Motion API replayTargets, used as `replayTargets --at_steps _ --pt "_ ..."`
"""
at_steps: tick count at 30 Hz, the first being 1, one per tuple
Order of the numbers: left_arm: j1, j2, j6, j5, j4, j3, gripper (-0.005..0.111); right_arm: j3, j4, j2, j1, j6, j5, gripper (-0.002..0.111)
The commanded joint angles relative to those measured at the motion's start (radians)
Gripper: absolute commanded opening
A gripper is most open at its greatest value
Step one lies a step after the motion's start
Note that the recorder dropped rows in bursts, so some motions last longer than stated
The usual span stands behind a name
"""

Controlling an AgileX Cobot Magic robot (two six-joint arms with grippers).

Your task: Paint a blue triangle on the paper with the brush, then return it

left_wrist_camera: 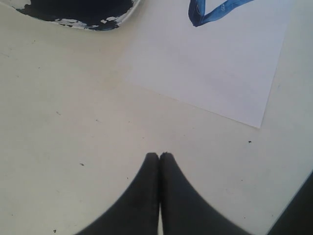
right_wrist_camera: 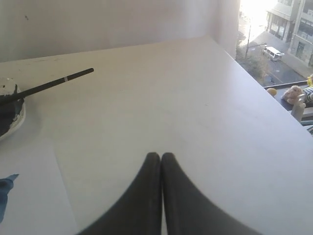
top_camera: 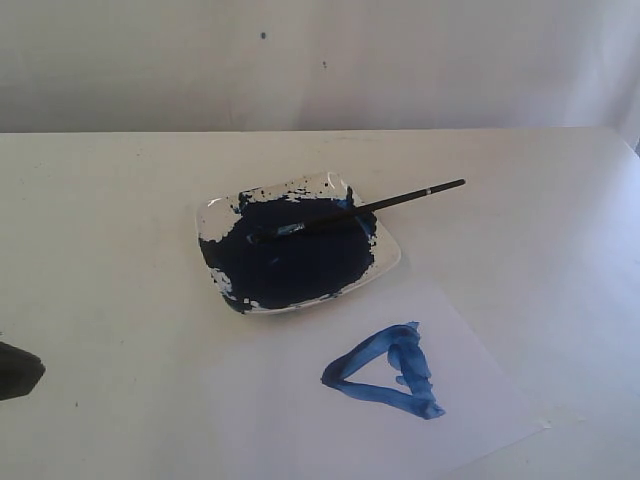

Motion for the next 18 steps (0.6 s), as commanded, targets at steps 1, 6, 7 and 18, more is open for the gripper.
replayTargets --at_steps 1,6,7,18 --pt "0.002 -0.008 0.000 0.008 -0.011 0.006 0.000 0.005 -0.020 -0.007 0.002 0.001 -0.015 0.000" --pt "0.002 -0.008 0.000 0.008 -0.011 0.006 0.000 0.005 -0.020 -0.007 0.002 0.001 -0.015 0.000" --pt "0.002 -0.008 0.000 0.008 -0.011 0.006 0.000 0.005 -0.020 -0.007 0.002 0.001 -0.015 0.000" --pt "0.002 -0.008 0.000 0.008 -0.011 0.006 0.000 0.005 -0.020 -0.007 0.093 0.001 -0.019 0.000"
